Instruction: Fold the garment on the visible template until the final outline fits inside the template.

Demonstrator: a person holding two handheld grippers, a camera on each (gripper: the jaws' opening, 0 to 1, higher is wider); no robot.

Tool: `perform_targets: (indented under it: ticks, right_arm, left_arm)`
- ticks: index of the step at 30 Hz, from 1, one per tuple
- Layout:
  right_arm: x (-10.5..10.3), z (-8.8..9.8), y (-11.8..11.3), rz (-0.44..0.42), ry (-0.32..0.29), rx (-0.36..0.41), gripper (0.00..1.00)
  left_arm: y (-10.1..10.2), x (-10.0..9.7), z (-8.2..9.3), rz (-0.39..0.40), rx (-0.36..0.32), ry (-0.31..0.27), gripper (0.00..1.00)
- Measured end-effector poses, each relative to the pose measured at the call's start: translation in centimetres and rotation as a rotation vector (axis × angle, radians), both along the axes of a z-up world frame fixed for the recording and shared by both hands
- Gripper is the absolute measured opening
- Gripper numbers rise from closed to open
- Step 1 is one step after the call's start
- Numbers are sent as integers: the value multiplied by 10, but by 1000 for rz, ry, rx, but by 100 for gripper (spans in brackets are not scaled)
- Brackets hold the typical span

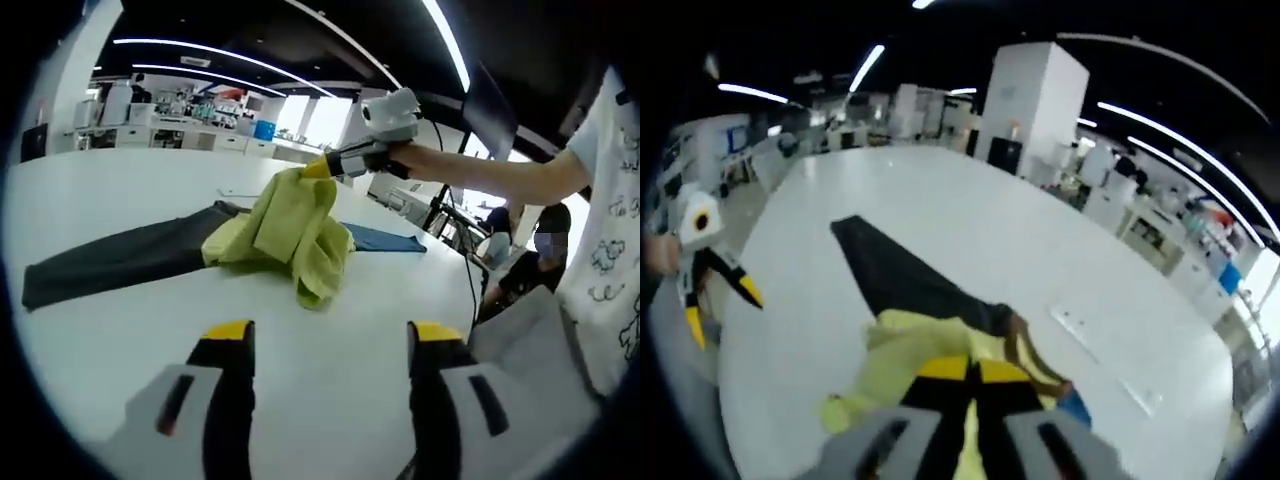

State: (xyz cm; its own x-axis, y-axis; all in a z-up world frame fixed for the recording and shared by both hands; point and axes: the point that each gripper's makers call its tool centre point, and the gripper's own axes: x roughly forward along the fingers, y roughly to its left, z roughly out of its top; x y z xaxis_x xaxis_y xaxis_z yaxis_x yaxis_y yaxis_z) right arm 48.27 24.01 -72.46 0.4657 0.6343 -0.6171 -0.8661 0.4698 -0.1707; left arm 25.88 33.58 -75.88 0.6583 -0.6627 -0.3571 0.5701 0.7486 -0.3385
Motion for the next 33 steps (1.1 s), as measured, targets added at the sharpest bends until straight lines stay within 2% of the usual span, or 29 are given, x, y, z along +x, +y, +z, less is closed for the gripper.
perform_targets:
  ticks: [9, 11, 14, 25, 30, 33]
  right_arm:
    - [24, -29, -4, -48, 34, -43, 0]
    - [21, -34, -7, -54, 40, -53, 0]
    - [28, -45, -8, -61, 59, -61, 0]
    - [40, -79, -9, -61, 97, -140, 0]
    - [35, -81, -10, -43, 89, -160, 0]
    - [34, -79, -9, -47, 94, -146, 0]
  left_arm:
    - [-8, 7, -5, -9, -16, 15, 54]
    - [-12, 7, -5, -16, -22, 16, 53]
    - [-15, 7, -8, -25, -19, 23, 52]
    - [-12, 10, -10, -23, -30, 39, 49]
    - [-11, 9, -11, -22, -31, 44, 49]
    - [-11, 10, -12, -26, -29, 46, 49]
